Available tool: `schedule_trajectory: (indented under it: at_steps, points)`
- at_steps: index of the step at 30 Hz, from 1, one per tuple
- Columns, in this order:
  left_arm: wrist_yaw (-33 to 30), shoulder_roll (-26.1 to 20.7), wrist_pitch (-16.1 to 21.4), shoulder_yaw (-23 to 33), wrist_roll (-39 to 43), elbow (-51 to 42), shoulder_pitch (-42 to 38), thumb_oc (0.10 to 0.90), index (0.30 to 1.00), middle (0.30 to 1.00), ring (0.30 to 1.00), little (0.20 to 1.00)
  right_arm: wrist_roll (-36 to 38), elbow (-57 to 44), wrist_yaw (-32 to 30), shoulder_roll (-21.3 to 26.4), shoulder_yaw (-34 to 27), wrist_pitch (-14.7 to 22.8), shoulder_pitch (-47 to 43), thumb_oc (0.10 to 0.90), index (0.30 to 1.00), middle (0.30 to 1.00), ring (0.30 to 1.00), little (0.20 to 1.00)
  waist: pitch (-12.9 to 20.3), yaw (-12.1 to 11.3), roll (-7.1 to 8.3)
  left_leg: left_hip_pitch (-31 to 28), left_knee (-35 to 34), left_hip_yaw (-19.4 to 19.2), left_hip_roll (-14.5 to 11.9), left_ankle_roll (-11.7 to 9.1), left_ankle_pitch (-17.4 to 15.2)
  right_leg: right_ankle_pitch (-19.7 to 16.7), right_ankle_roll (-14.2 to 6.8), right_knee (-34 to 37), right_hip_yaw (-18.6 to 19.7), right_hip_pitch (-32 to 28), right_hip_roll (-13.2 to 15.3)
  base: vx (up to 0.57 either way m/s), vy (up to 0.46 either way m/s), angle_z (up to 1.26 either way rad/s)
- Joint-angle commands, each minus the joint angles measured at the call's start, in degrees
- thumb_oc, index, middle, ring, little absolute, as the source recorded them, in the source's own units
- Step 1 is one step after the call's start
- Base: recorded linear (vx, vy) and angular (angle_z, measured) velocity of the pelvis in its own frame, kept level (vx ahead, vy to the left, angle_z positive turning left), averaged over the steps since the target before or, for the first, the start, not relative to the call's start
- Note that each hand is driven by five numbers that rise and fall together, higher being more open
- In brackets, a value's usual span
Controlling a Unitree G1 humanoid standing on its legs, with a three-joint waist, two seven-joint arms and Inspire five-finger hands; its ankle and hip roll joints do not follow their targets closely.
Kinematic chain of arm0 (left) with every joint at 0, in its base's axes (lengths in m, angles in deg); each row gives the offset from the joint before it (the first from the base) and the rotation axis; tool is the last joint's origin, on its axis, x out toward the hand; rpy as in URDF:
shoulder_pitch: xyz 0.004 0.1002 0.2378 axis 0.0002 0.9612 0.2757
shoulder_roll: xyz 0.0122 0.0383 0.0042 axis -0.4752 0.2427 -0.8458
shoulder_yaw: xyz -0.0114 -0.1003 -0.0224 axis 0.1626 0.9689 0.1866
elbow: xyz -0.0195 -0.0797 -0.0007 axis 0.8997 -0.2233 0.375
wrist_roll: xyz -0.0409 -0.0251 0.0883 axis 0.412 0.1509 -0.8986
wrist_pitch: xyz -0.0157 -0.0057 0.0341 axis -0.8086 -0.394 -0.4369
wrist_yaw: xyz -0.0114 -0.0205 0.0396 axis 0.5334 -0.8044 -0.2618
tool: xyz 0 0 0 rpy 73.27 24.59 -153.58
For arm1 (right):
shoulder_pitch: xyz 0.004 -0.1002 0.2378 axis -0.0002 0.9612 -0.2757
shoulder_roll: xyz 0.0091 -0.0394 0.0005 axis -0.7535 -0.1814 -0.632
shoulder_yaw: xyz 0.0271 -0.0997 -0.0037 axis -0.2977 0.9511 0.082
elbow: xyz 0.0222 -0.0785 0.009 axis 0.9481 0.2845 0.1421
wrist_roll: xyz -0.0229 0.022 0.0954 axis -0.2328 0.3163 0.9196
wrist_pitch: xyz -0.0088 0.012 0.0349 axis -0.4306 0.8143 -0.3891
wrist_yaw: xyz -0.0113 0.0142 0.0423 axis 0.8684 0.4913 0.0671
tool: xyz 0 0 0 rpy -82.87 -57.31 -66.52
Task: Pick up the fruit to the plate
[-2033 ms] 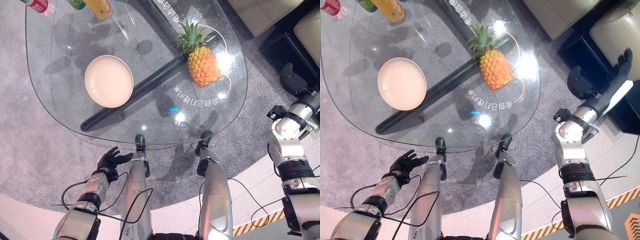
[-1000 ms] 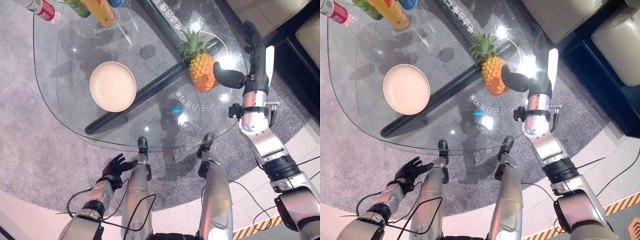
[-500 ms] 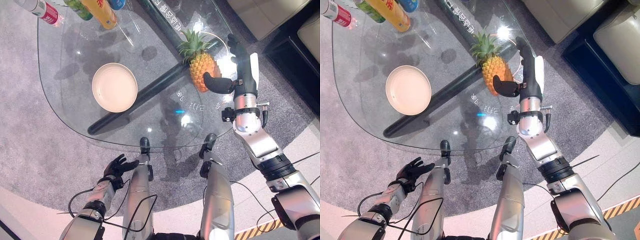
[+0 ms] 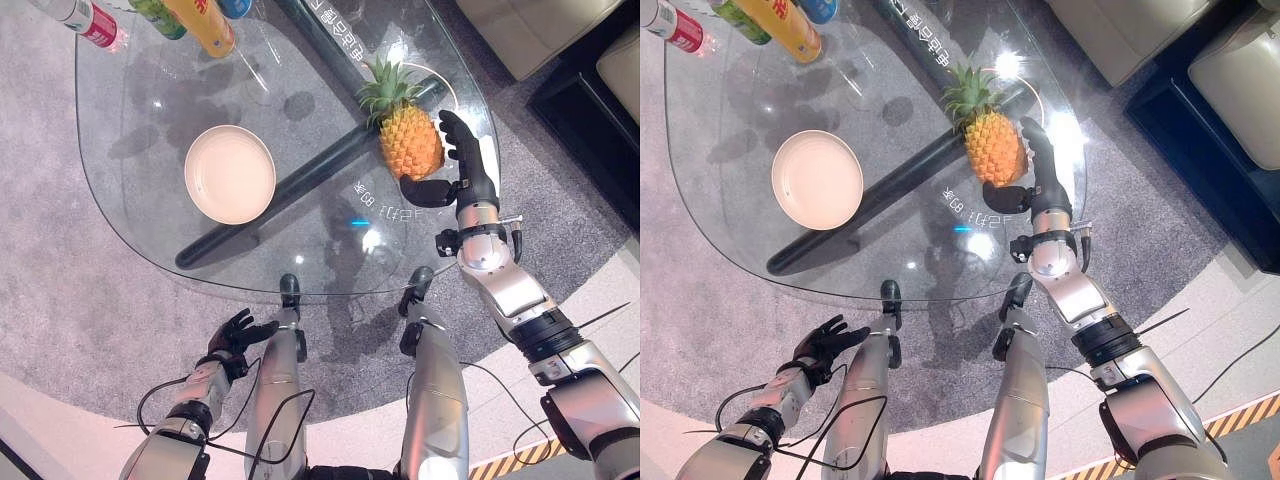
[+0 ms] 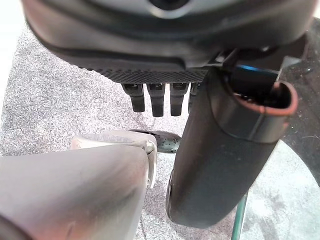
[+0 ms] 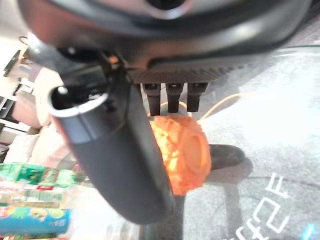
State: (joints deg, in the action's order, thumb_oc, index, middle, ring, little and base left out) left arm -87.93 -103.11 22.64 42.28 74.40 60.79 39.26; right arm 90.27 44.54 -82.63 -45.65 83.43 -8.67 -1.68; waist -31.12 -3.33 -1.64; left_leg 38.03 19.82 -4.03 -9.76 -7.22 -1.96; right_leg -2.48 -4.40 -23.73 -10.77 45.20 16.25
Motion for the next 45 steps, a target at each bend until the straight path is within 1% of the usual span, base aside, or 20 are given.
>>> schedule_trajectory:
  at_steps: [1, 21, 26, 34, 37, 40, 41, 42, 43, 45]
  points:
    - [-1.1, -1.8, -0.3, -2.3, -1.0, 0.0, 3.3, 0.8, 0.9, 0.9, 0.9, 0.9, 0.0, -2.5, -0.2, 1.6, -0.2, 2.0, -4.4, 0.8, 0.9, 0.9, 0.9, 0.9, 1.3, -0.1, -2.45, 2.8, -0.5, -0.6, -1.5, -0.3, 4.1, 2.5, -4.4, -2.3, -0.3, -0.8, 4.4, 0.0, 0.0, 0.0]
    - [-0.9, -1.4, -1.1, -3.3, -1.2, -0.7, 3.3, 0.8, 0.9, 0.9, 0.9, 0.9, 0.1, 0.6, -0.8, 1.2, 1.2, -0.1, -8.8, 0.8, 0.9, 0.9, 0.9, 0.9, 1.3, -0.9, -3.3, 2.9, -0.4, -0.3, -1.2, -0.2, 4.3, 2.5, -4.4, -2.9, -0.2, -0.4, 4.7, 0.0, 0.0, 0.0]
    - [-0.7, -1.2, -0.8, -3.5, -1.3, -0.5, 3.5, 0.8, 0.9, 0.9, 0.9, 0.9, 1.0, 1.1, -1.0, 0.8, 1.5, -0.2, -9.2, 0.8, 0.9, 0.9, 0.9, 0.9, 1.3, -1.1, -3.33, 2.8, -0.4, -0.2, -1.2, -0.2, 4.3, 2.5, -4.4, -2.9, -0.3, -0.6, 4.8, 0.0, 0.0, 0.0]
    - [-0.5, -1.3, -1.0, -3.9, -1.2, -0.7, 3.6, 0.8, 0.9, 0.9, 0.9, 0.9, 5.7, 1.2, -1.1, -0.3, 1.2, 0.5, -9.0, 0.8, 0.9, 0.9, 0.9, 0.9, 1.3, -1.2, -3.51, 2.9, -0.3, -0.3, -1.1, -0.2, 4.4, 2.5, -4.4, -3.1, -0.2, -0.4, 4.7, 0.0, 0.0, 0.0]
    - [-0.6, -1.1, -1.0, -4.1, -1.1, -0.8, 3.6, 0.8, 0.9, 0.9, 0.9, 0.9, 8.7, 2.0, -1.3, -0.7, 0.8, 1.1, -8.7, 0.8, 0.9, 0.9, 0.9, 0.9, 1.3, -1.2, -3.66, 2.8, -0.4, -0.4, -1.1, -0.2, 4.5, 2.4, -4.4, -3.1, -0.1, -0.4, 4.8, 0.0, 0.0, 0.0]
    - [-0.6, -1.0, -1.2, -4.2, -1.1, -0.8, 3.6, 0.8, 0.9, 0.9, 0.9, 0.9, 9.2, 2.9, -1.5, -1.1, 0.6, 1.4, -8.8, 0.8, 0.9, 0.9, 0.9, 0.9, 1.3, -1.3, -3.76, 2.9, -0.5, -0.3, -1.1, -0.2, 4.5, 2.4, -4.3, -3.1, -0.2, -0.4, 4.9, 0.0, 0.0, 0.0]
    - [-0.6, -0.9, -1.1, -4.4, -1.0, -0.8, 3.6, 0.8, 0.9, 0.9, 0.9, 0.9, 9.3, 3.3, -1.7, -1.3, 0.6, 1.6, -9.0, 0.638, 0.761, 0.761, 0.761, 0.738, 1.3, -1.3, -3.86, 3.0, -0.4, -0.4, -1.1, -0.2, 4.5, 2.4, -4.3, -3.2, -0.2, -0.2, 4.9, 0.0, 0.0, 0.0]
    - [-0.7, -0.8, -1.1, -4.6, -0.9, -0.8, 3.6, 0.8, 0.9, 0.9, 0.9, 0.9, 9.3, 3.6, -1.8, -1.4, 0.6, 1.8, -9.2, 0.218, 0.401, 0.401, 0.401, 0.318, 1.3, -1.3, -3.92, 3.0, -0.4, -0.4, -1.1, -0.2, 4.5, 2.4, -4.3, -3.2, -0.2, -0.2, 5.0, 0.0, 0.0, 0.0]
    - [-0.8, -0.7, -1.0, -4.7, -0.8, -0.8, 3.6, 0.8, 0.9, 0.9, 0.9, 0.9, 9.2, 3.8, -1.8, -1.4, 0.6, 1.9, -9.3, 0.1, 0.3, 0.3, 0.3, 0.2, 1.3, -1.4, -3.96, 3.0, -0.4, -0.4, -1.1, -0.2, 4.6, 2.4, -4.3, -3.2, -0.2, -0.2, 5.0, 0.0, 0.0, 0.0]
    - [-0.8, -0.7, -0.8, -4.7, -0.8, -0.8, 3.6, 0.8, 0.9, 0.9, 0.9, 0.9, 9.3, 4.0, -2.0, -1.5, 0.7, 2.2, -9.4, 0.1, 0.3, 0.3, 0.3, 0.2, 1.3, -1.4, -4.02, 3.0, -0.4, -0.4, -1.1, -0.2, 4.6, 2.4, -4.3, -3.2, -0.2, -0.3, 5.0, 0.0, 0.0, 0.0]
